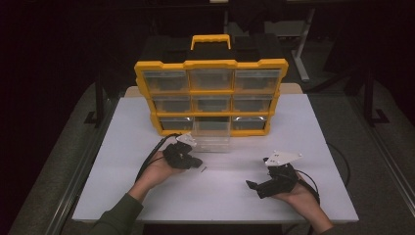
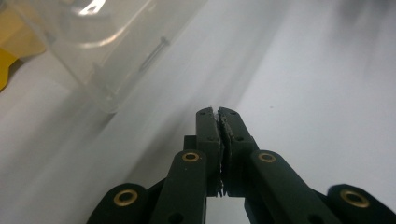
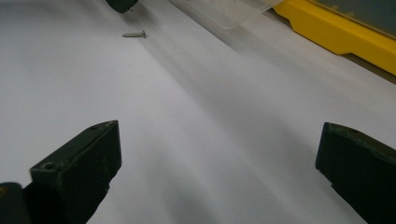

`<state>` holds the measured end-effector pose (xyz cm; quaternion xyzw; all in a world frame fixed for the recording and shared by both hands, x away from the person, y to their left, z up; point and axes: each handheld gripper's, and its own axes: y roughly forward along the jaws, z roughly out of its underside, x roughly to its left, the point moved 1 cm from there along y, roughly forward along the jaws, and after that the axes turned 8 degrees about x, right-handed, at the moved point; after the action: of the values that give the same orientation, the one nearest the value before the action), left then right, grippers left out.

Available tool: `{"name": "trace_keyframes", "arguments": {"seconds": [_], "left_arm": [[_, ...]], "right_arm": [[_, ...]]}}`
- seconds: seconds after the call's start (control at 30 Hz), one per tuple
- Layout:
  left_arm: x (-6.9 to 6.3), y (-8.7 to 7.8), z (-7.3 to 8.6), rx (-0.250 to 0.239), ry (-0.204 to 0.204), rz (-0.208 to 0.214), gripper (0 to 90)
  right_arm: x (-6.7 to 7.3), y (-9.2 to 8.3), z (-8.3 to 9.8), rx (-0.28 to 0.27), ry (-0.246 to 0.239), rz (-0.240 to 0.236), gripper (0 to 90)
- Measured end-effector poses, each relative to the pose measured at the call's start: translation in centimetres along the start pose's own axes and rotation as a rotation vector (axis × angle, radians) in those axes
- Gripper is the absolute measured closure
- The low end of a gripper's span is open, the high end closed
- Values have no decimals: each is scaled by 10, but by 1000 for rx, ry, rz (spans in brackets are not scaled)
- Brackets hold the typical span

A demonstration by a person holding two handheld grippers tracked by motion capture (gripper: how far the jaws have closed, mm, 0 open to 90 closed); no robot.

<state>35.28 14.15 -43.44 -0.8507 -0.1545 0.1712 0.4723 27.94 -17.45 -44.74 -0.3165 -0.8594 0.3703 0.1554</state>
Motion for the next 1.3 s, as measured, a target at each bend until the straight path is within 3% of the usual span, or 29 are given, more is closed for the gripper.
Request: {"name": "trace_keyframes", "arguments": {"seconds": [0.8, 1.3], "left_arm": [[-2, -46, -39, -15, 72, 30, 879], [9, -69, -72, -38, 94, 16, 879]], "right_arm": [[-1, 0, 0, 0, 8, 0, 0], [-1, 0, 0, -2, 6, 1, 0]]}}
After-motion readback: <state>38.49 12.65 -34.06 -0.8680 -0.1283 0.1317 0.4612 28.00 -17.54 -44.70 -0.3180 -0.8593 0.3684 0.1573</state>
